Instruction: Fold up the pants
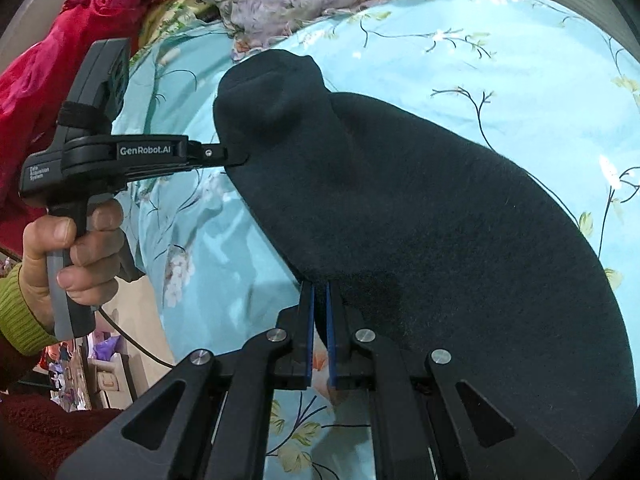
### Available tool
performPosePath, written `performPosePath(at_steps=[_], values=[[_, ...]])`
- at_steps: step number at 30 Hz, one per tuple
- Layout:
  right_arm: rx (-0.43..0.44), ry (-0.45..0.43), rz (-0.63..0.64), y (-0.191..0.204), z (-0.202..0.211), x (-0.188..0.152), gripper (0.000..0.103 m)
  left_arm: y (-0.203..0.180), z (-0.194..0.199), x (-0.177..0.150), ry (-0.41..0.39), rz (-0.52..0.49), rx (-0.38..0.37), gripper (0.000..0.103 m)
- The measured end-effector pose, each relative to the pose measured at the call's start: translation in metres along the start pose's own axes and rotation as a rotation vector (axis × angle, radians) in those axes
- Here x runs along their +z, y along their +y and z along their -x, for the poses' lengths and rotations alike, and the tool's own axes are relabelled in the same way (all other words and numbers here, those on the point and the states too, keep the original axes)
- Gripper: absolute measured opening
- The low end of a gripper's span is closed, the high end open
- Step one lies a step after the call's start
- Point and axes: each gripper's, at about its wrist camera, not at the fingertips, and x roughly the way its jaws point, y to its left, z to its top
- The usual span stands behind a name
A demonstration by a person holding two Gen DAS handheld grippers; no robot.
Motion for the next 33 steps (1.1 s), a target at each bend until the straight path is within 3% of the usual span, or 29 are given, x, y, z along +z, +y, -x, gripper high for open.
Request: performPosePath(at_steps=[8,10,13,18,30,33], values=[[0.022,0.028,-0.043,-0.006,-0.001,-0.004,0.013,0.006,0.006,0.000,0.029,-0.002,0.007,0.019],[0.031,0.018,-0.061,-0.008,0.002,-0.004,0.024,0.008,0.013,0.002,0.024,0.007,0.005,0.027],[0.047,-0.002,-0.091,-0.011,0.010,-0.004,0.042,0.012,0.023,0.009,0.018,0.024,0.021,0.052],[0.062,-0.039,-0.135,-0.017,0.025,-0.005,0.044,0.021,0.025,0.020,0.046,0.077,0.023,0.067],[-0.053,-0.163,-0.342,-0.090,0.055,0.024,0.047,0.027,0.005,0.038,0.106,0.109,0.051,0.070],[-0.076,-0.150,-0.361,-0.107,0.049,0.037,0.047,0.032,-0.001,0.041,0.111,0.122,0.058,0.070]])
